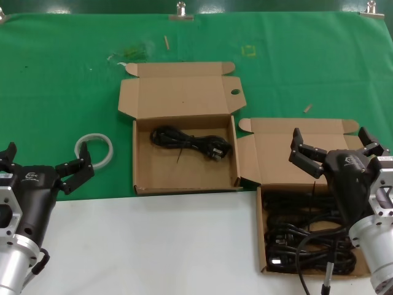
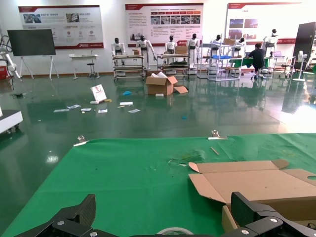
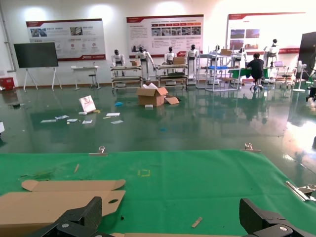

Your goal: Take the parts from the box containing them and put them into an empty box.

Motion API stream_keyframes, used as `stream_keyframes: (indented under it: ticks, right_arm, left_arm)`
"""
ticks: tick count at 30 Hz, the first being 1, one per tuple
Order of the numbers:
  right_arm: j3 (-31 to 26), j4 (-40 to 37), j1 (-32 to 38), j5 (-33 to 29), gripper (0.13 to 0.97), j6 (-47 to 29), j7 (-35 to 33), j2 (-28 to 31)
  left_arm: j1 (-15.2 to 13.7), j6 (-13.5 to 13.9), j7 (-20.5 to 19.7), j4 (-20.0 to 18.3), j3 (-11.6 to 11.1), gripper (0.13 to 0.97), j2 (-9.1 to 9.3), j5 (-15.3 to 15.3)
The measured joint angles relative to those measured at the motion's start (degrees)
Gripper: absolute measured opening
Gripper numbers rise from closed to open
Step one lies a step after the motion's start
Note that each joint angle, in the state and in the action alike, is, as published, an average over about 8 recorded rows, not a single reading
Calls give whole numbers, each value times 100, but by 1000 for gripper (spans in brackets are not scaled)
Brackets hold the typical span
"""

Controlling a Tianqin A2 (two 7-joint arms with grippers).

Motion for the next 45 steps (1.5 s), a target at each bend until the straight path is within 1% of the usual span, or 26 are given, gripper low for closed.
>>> stream_keyframes:
  ticks: [45]
  right_arm:
    - [0, 0, 0, 0, 966, 0, 0, 0]
  left_arm:
    - [0, 0, 0, 0, 0, 965, 0, 0]
